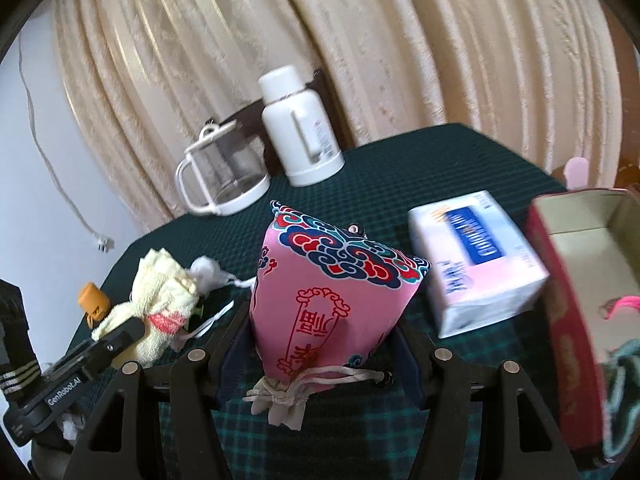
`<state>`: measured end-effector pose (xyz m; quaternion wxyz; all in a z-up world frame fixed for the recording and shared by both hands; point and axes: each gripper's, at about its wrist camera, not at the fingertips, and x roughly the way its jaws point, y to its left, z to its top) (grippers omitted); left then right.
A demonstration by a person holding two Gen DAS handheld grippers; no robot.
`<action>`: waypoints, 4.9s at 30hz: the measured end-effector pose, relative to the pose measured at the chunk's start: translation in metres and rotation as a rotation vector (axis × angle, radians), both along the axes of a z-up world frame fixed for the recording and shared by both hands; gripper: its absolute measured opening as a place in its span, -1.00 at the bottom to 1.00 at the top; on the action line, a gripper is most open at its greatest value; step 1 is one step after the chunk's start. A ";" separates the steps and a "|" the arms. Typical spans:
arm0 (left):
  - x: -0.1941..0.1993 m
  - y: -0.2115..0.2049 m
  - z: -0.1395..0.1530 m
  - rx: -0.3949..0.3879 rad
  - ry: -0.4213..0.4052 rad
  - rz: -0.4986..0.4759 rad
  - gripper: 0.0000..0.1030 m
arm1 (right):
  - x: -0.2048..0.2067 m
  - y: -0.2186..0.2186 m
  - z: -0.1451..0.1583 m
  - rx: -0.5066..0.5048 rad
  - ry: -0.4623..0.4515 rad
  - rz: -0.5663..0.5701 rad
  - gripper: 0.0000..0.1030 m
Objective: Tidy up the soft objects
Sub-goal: 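Carry the pouch into the tin box and open the right gripper while the left carries the towel, then lower the yellow towel into the tin box and open the left gripper, then move both grippers back toward the remaining table items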
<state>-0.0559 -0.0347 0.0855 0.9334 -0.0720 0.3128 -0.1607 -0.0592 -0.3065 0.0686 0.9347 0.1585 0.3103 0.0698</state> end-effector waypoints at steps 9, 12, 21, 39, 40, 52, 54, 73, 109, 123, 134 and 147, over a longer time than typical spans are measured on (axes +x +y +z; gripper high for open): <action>-0.004 -0.031 0.006 0.020 -0.010 -0.064 -0.39 | -0.029 -0.050 0.017 -0.034 -0.080 -0.143 0.28; -0.005 -0.043 0.008 0.026 -0.012 -0.089 -0.39 | -0.036 -0.071 0.017 -0.033 -0.085 -0.195 0.28; -0.010 -0.076 0.010 0.056 -0.013 -0.147 -0.39 | -0.055 -0.122 0.011 -0.005 -0.080 -0.327 0.28; -0.019 -0.109 0.014 0.081 -0.022 -0.214 -0.39 | -0.075 -0.155 0.005 0.014 -0.078 -0.432 0.29; -0.019 -0.110 0.014 0.082 -0.021 -0.216 -0.39 | -0.076 -0.157 0.004 0.015 -0.077 -0.437 0.31; -0.022 -0.122 0.013 0.093 -0.018 -0.243 -0.39 | -0.088 -0.178 -0.009 -0.001 -0.036 -0.525 0.32; -0.023 -0.126 0.013 0.096 -0.017 -0.250 -0.39 | -0.089 -0.181 -0.011 0.003 -0.030 -0.543 0.36; -0.028 -0.175 0.016 0.130 -0.015 -0.354 -0.39 | -0.107 -0.208 -0.022 0.045 -0.040 -0.613 0.46; -0.019 -0.323 0.017 0.021 -0.003 -0.685 0.19 | -0.125 -0.216 -0.018 0.012 -0.137 -0.655 0.53; -0.017 -0.310 0.010 0.008 0.007 -0.649 0.20 | -0.123 -0.208 -0.016 0.010 -0.140 -0.628 0.54; -0.017 -0.284 0.007 0.010 0.017 -0.591 0.20 | -0.115 -0.193 -0.010 -0.007 -0.148 -0.559 0.61; -0.015 -0.244 0.005 0.005 0.014 -0.508 0.20 | -0.100 -0.161 -0.001 -0.045 -0.160 -0.453 0.69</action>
